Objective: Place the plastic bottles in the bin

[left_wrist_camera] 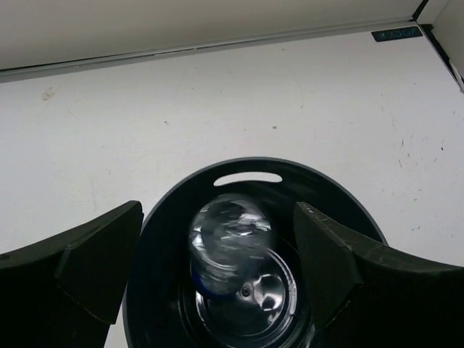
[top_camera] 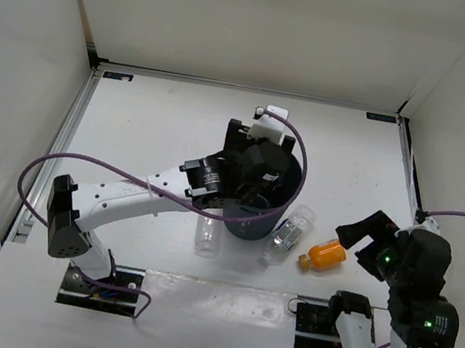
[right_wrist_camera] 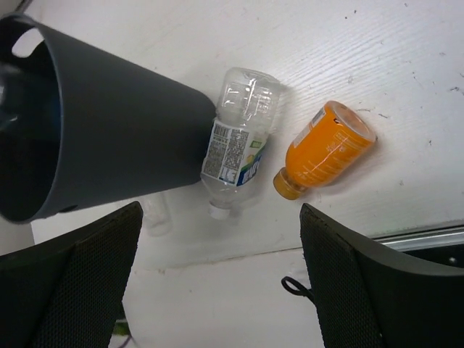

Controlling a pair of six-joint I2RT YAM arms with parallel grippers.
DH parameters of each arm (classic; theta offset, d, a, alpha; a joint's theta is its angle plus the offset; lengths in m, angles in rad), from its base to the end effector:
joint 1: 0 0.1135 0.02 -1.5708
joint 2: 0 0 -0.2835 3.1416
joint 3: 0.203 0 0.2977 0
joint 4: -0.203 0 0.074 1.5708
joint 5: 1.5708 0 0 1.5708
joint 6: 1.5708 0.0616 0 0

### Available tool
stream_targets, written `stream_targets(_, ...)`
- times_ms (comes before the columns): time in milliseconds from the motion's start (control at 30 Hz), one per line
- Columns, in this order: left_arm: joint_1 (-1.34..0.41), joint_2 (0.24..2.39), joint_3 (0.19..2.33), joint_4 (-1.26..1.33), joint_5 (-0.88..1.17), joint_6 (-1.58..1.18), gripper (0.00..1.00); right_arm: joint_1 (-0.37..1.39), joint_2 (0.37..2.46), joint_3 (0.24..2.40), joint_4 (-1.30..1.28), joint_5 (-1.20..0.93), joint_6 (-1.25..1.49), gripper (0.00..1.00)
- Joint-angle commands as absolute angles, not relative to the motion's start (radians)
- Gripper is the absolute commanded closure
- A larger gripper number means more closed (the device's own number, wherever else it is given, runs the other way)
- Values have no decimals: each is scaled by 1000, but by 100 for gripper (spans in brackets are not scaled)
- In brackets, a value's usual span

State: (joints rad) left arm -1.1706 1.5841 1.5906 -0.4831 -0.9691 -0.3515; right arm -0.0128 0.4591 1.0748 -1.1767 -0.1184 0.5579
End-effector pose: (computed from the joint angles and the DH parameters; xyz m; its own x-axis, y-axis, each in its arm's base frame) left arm 0.2072 -0.3594 0.4089 -0.2490 0.0885 -0.9644 0.1600 0.9859 0.0491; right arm 0.0838 0.0062 0.3846 -0.4975 0.5321 -0.6851 0.2076 0.8398 0.5016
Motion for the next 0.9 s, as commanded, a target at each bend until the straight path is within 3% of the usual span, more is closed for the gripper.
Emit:
stream_targets(0, -1181, 1525, 1580, -495, -997, -382, 4, -12, 451, 1002, -1183, -54, 662, 10)
stream_targets(367, -1221, 1384, 1687, -738, -1186, -370, 0, -9, 517, 790, -1103, -12, 827, 10)
stream_targets(567, -1218, 1088, 1461, -819, -1186, -460, 0, 41, 670, 828, -1149, 118, 974, 10)
stream_targets(867, -1219, 617, 1221, -977, -1296, -379, 0, 57, 943, 795, -1055, 32, 1015, 10)
